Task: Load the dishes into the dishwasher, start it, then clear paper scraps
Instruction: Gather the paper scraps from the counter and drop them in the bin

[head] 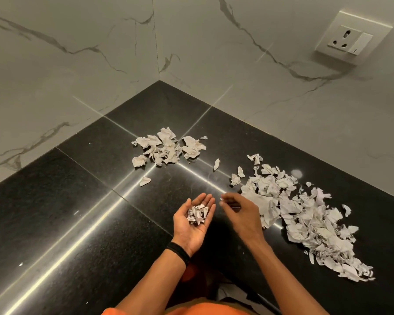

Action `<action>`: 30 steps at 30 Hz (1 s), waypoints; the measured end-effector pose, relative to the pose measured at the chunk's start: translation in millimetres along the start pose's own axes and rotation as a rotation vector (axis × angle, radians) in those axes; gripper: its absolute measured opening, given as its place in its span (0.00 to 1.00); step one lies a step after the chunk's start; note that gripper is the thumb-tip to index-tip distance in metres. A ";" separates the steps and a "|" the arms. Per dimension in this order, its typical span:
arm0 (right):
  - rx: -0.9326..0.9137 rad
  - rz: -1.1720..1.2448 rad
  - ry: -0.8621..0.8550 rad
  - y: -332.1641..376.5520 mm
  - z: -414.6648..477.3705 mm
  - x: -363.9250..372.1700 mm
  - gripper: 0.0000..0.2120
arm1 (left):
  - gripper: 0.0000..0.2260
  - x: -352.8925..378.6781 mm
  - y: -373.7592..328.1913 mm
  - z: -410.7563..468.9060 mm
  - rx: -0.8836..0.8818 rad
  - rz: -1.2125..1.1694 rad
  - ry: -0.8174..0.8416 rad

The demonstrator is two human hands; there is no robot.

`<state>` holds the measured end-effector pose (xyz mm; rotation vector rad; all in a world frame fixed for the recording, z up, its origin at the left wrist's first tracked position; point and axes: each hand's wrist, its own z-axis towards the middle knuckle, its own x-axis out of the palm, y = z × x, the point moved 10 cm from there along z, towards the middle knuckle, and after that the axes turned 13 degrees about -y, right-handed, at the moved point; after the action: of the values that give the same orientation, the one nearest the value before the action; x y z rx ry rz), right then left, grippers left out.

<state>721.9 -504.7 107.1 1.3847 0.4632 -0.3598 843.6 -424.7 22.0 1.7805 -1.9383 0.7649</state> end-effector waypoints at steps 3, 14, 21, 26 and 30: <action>-0.035 0.138 0.108 32.2 -15.4 10.4 0.09 | 0.20 7.2 10.3 8.8 -0.009 0.018 -0.012; -0.001 -0.088 -0.015 -11.7 36.9 -9.1 0.10 | 0.19 20.8 9.9 11.1 -0.037 -0.046 0.025; -0.416 -0.450 0.241 -6.2 24.7 48.3 0.11 | 0.19 17.3 -5.6 10.9 -0.001 -0.095 0.004; -0.376 -0.442 0.224 -8.5 23.2 43.5 0.10 | 0.19 18.5 -11.0 10.8 0.024 -0.108 0.020; -0.044 0.018 0.041 4.6 27.9 13.2 0.08 | 0.20 19.4 -5.9 17.4 0.028 -0.084 -0.004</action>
<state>738.4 -531.2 107.6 1.3544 0.4897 -0.3056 848.6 -450.9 21.4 1.8680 -1.8511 0.7641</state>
